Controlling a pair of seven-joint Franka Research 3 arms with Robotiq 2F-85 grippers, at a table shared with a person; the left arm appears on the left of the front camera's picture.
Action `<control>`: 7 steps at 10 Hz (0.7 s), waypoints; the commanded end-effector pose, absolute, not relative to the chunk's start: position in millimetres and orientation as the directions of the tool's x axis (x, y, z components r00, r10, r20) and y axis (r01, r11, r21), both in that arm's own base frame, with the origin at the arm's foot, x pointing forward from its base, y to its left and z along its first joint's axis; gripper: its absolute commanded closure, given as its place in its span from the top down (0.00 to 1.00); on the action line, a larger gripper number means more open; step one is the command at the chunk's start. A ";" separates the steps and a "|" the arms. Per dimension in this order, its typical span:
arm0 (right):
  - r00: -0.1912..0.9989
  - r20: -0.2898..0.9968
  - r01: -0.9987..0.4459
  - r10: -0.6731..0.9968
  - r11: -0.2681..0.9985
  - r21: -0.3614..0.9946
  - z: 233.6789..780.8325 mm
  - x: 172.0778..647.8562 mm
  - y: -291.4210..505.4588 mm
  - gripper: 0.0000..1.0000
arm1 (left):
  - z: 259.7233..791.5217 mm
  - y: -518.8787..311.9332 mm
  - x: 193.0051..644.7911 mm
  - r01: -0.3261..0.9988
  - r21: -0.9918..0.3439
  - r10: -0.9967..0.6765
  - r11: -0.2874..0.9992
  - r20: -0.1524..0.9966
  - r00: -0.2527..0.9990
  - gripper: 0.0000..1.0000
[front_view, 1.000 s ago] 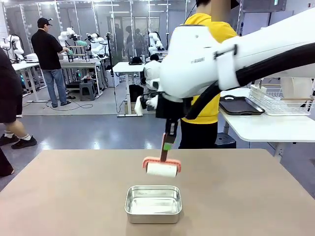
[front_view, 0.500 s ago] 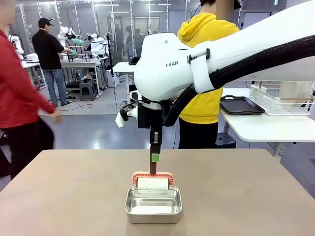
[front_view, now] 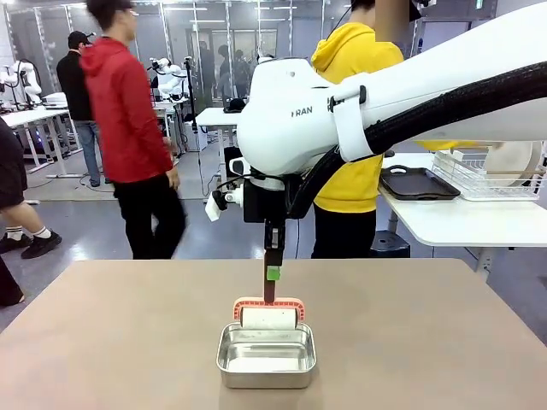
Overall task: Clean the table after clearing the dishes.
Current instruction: Place the Lint Roller back on top of the Airtight Container.
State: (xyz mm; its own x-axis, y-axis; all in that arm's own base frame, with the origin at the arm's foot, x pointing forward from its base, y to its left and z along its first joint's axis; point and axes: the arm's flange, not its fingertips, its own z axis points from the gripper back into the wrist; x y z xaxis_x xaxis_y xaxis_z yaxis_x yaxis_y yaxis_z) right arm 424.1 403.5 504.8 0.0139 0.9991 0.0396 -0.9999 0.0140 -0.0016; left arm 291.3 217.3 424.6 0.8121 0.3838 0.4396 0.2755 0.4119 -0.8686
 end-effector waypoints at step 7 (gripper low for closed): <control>0.003 0.012 -0.998 1.000 0.002 0.058 439.6 468.4 424.2 0.21 | 427.5 216.7 289.3 0.288 -0.871 0.394 0.397 0.445 0.804 0.93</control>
